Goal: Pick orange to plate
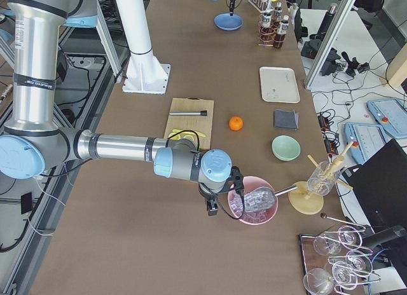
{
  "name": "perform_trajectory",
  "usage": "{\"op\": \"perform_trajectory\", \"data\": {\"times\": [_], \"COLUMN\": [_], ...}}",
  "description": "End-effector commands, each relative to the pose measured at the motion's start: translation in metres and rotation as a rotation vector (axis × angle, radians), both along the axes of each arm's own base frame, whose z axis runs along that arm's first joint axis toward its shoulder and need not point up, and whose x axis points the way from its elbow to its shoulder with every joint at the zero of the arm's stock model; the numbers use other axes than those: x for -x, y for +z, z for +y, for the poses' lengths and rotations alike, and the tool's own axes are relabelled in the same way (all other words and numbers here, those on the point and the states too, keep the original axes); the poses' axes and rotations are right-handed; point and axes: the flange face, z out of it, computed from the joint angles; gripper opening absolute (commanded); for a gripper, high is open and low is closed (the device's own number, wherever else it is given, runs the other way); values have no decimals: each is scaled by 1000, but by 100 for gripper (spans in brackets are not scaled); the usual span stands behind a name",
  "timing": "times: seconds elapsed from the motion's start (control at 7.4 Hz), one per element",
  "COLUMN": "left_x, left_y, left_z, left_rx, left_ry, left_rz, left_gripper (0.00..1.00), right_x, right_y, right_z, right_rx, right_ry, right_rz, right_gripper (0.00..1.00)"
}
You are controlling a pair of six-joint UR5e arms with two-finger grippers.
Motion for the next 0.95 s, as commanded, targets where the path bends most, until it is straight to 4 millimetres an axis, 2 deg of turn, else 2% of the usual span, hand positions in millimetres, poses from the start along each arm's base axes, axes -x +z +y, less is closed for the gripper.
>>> {"op": "perform_trajectory", "data": {"times": [0.0,0.14,0.27,0.41,0.54,0.68,0.81], "left_x": [-11,-17,-59,-119,-171,-236,-286], "left_y": [-58,-110,-163,-220,-285,-319,-347], "left_z": [-20,-28,-17,1,11,38,58], "left_rx": [44,88,127,195,228,250,240], "left_ry": [-25,-104,-117,-115,-150,-161,-173], "left_rz": [86,131,174,220,263,264,270], "left_gripper": [0,0,0,0,0,0,0], "right_x": [9,22,37,60,79,105,145], "right_y": [-29,-49,-72,-97,-118,-141,-169], "right_z": [-8,-11,-20,-31,-45,-60,-76], "right_rx": [18,10,15,28,50,80,111], "right_ry": [46,41,47,46,60,67,63], "right_rz": [-11,-36,-66,-73,-73,-77,-69], "right_gripper": [100,100,100,100,100,100,100]}}
